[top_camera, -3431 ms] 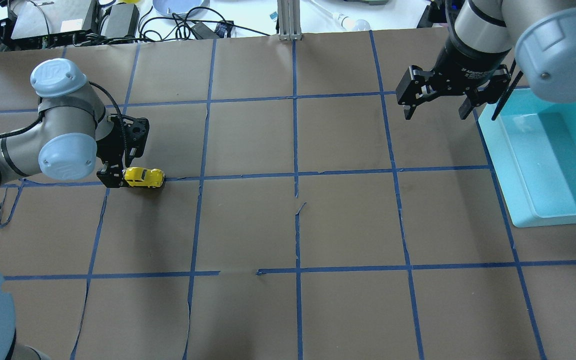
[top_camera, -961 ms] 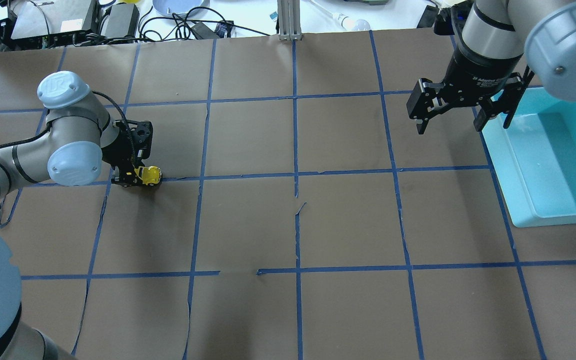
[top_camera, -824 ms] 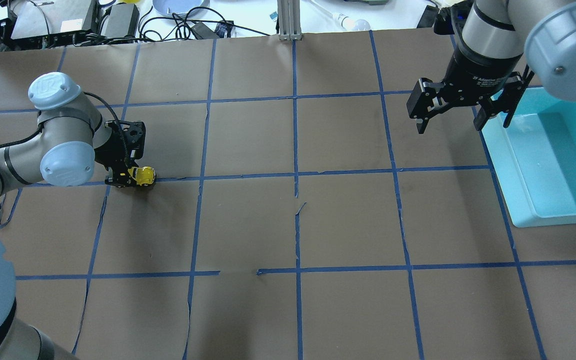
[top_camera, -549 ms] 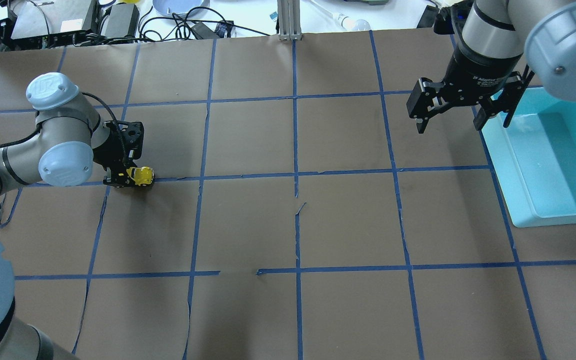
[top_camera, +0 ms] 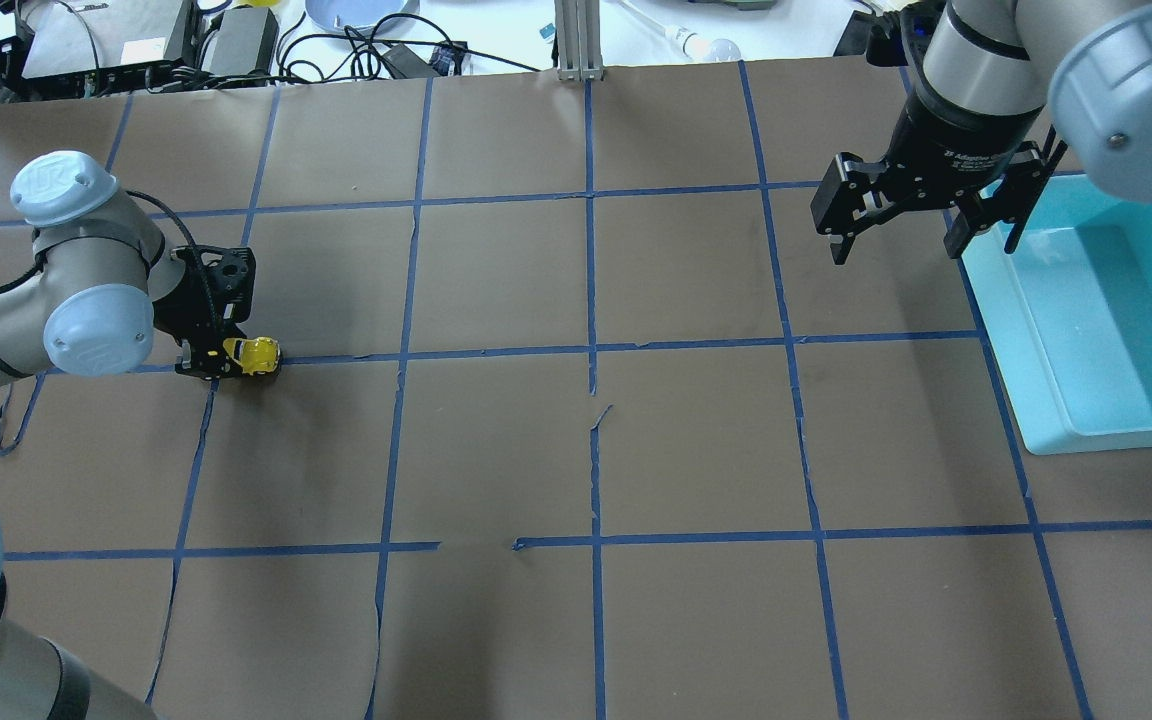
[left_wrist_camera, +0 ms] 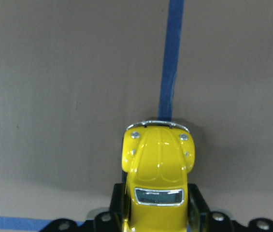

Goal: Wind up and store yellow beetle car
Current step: 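Close the left gripper on the car and pull it backward, then release the car so it rolls forward toward the table center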

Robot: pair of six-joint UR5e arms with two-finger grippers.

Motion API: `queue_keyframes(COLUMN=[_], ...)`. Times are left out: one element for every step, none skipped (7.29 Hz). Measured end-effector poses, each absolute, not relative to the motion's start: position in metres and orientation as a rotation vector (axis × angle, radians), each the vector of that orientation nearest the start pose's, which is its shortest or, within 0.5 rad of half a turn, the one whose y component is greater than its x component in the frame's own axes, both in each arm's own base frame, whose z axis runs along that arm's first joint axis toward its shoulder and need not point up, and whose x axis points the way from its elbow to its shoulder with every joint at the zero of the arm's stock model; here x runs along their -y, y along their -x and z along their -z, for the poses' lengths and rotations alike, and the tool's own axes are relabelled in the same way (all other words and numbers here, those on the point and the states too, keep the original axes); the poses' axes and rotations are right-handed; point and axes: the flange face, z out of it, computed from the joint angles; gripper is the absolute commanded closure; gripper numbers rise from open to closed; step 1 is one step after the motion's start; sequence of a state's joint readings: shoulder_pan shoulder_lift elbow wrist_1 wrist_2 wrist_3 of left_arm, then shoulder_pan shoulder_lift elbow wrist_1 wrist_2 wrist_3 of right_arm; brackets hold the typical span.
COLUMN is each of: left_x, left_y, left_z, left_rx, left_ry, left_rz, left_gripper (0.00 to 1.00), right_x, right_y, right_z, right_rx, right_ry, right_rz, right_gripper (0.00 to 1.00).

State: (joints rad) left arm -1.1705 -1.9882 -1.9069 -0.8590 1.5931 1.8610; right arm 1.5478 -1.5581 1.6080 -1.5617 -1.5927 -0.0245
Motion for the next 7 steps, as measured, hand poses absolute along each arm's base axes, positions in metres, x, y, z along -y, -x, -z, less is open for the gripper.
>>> queue_keyframes(left_x=[0.56,0.5593,0.5589,0.558,0.559,0.5594,0.5596], left_y=[-0.1016,-0.1055,-0.1071,-0.1078,-0.1085,-0.1089,-0.109], left_z=[-0.1791,-0.1791,-0.179,-0.176,-0.1783,-0.1792,-0.1796], left_rx=[-2.368,-2.375,-2.381,-2.39,-2.388,-2.387,-2.386], left_ry=[-2.107,-2.099,-2.093,-2.09,-2.083,-2.08,-2.079], left_rz=[-0.059,-0.058,-0.059,-0.067,-0.066,-0.067,-0.067], left_gripper=[0.63,0.34,0.0,0.0,0.0,0.0,0.0], right_x=[0.4937,0.4937,0.4936,0.4936,0.4936,0.4939,0.4946], right_y=[-0.1199,-0.1199,-0.1196,-0.1195,-0.1198,-0.1201,-0.1199], right_z=[-0.4622,-0.4629,-0.4639,-0.4639,-0.4631,-0.4624,-0.4626], right_rx=[-3.161,-3.162,-3.165,-3.166,-3.163,-3.161,-3.163], right_ry=[0.003,0.003,0.002,0.002,0.0,-0.001,-0.001], right_rz=[-0.093,-0.09,-0.086,-0.086,-0.087,-0.083,-0.075], right_gripper=[0.0,0.0,0.0,0.0,0.0,0.0,0.0])
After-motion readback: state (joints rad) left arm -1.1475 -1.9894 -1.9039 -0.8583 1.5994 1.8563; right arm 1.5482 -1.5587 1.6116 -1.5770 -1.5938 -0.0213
